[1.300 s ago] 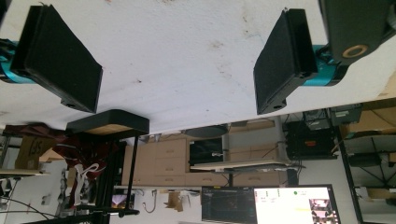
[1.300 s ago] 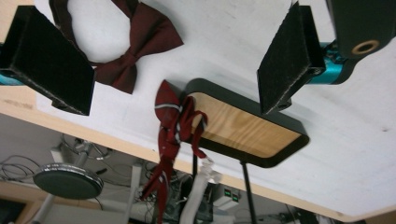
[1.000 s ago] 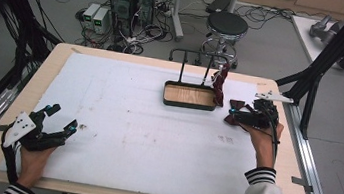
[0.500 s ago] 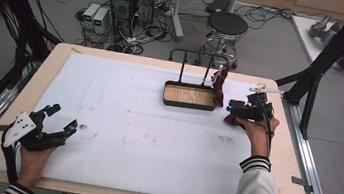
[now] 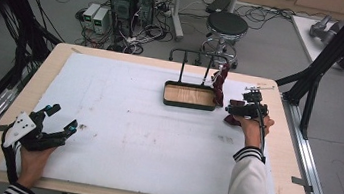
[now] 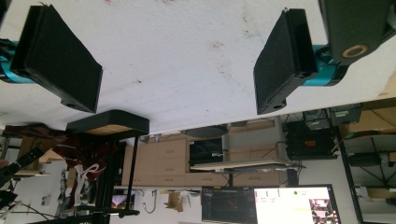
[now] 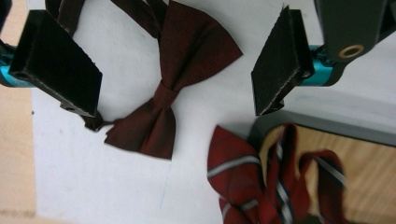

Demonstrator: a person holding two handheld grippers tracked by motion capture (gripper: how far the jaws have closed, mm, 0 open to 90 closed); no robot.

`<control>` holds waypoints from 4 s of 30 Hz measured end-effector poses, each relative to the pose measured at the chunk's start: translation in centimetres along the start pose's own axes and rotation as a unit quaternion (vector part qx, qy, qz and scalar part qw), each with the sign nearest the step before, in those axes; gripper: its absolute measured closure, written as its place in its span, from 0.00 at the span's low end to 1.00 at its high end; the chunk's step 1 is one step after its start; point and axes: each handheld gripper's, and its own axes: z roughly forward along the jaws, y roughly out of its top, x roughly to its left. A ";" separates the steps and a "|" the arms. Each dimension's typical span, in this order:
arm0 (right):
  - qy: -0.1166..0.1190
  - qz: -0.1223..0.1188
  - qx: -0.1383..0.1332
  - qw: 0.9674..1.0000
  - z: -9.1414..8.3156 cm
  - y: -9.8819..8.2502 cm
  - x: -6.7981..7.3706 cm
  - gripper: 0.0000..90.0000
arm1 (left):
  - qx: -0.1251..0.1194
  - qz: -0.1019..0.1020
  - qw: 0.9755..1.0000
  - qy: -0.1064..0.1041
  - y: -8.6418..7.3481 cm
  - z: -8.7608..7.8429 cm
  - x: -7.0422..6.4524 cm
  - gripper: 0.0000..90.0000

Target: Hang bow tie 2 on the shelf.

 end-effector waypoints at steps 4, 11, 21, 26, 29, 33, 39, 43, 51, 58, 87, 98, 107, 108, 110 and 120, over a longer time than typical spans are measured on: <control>0.000 0.003 0.019 1.000 0.7 -0.2 -0.2 0.22 | 0.000 0.000 1.000 0.000 0.0 0.0 0.0 0.18; 0.007 0.002 0.038 0.999 1.9 -0.3 -0.1 0.27 | 0.000 0.000 1.000 0.000 0.0 0.0 0.0 0.18; 0.002 0.006 0.065 0.998 3.1 -0.6 0.0 0.38 | 0.001 0.000 1.000 0.000 0.0 0.0 0.0 0.18; 0.005 0.004 0.074 0.997 3.3 -0.6 0.0 0.41 | 0.001 0.000 1.000 0.000 0.0 0.0 0.0 0.18; 0.009 0.011 0.078 0.997 3.4 -0.7 0.1 0.49 | 0.000 0.000 1.000 0.000 0.0 0.0 0.0 0.18; 0.014 0.024 0.083 0.996 3.5 -0.8 -0.1 0.55 | 0.000 0.000 1.000 0.000 0.0 0.0 0.0 0.18; 0.025 0.053 0.088 0.994 3.4 -0.8 -0.2 0.71 | 0.000 0.000 1.000 0.000 0.0 0.0 0.0 0.18; 0.032 0.062 0.090 0.994 3.4 -0.8 -0.3 0.77 | 0.001 0.001 1.000 0.000 0.0 0.0 0.0 0.18; 0.040 0.083 0.086 0.992 2.9 -0.9 -0.7 0.85 | 0.000 0.000 1.000 0.000 0.0 0.0 0.0 0.18; 0.038 0.078 0.057 0.995 1.5 -0.8 -0.8 0.87 | 0.000 0.001 1.000 0.000 0.0 0.0 0.0 0.18; 0.043 0.075 -0.136 0.987 -6.4 -0.4 -0.3 0.87 | 0.001 0.004 1.000 0.000 0.0 0.0 -0.1 0.18; 0.039 0.052 -0.196 0.978 -7.8 -0.4 1.1 0.87 | 0.001 0.004 1.000 0.000 0.0 0.0 -0.1 0.18; 0.056 0.032 -0.272 0.960 -9.5 -0.8 1.9 0.86 | 0.002 0.004 1.000 0.000 0.0 0.0 -0.1 0.18; 0.058 0.030 -0.278 0.958 -9.7 -0.8 2.1 0.86 | 0.001 0.004 1.000 0.000 0.0 0.0 -0.1 0.18; 0.056 0.015 -0.291 0.955 -10.0 -0.8 2.4 0.86 | 0.001 0.005 1.000 0.000 0.0 0.0 -0.1 0.18; 0.068 0.005 -0.332 0.941 -11.1 -1.1 3.7 0.86 | 0.001 0.004 1.000 0.000 0.0 0.0 -0.1 0.18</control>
